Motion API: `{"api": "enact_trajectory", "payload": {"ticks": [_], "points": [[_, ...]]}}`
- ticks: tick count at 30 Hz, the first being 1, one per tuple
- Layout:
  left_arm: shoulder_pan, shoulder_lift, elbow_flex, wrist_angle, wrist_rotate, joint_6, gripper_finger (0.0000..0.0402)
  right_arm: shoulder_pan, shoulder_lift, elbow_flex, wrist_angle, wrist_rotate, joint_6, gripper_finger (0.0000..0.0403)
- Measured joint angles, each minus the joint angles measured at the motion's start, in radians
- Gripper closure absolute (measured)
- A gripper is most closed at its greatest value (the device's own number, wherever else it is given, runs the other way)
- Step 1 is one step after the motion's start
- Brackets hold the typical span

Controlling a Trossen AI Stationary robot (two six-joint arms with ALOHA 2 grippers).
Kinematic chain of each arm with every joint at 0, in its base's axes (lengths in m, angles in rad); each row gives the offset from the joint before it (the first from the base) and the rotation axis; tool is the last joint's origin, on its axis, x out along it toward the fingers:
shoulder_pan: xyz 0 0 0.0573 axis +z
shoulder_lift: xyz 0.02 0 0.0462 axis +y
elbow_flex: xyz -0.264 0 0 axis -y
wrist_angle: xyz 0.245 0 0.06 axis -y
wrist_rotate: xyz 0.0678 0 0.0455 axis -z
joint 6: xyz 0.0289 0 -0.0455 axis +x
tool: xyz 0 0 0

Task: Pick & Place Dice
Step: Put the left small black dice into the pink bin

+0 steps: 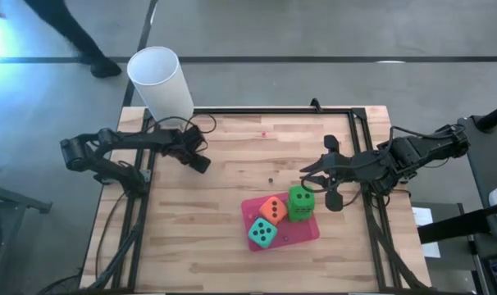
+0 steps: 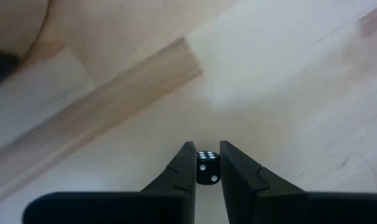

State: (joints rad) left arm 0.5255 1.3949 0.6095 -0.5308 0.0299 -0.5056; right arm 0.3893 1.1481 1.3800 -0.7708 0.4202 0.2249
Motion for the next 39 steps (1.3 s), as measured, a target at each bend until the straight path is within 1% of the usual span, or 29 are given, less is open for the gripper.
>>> {"api": "enact_trajectory", "payload": {"ticks": [6,13,18,23,31,39], "points": [[0.000,-0.001,0.056,0.003,0.040,0.003,0.0356,0.000,0.000,0.000,0.000,0.000,0.000,0.0316],[-0.022,-0.001,0.146,0.018,0.167,0.011,0.0357,0.000,0.000,0.000,0.000,0.000,0.000,0.0314],[-0.119,-0.001,0.213,0.052,0.203,0.034,0.0357,0.000,0.000,0.000,0.000,0.000,0.000,0.0323],[-0.239,-0.001,0.262,0.128,0.210,0.035,0.0357,0.000,0.000,0.000,-0.001,0.000,0.000,0.0329],[-0.375,-0.001,0.269,0.305,0.210,0.031,0.0357,0.000,0.000,0.000,-0.001,0.000,-0.018,0.0323],[-0.471,0.005,0.269,0.360,0.206,0.062,0.0357,0.000,0.000,0.000,-0.001,0.000,-0.018,0.0314]]}}
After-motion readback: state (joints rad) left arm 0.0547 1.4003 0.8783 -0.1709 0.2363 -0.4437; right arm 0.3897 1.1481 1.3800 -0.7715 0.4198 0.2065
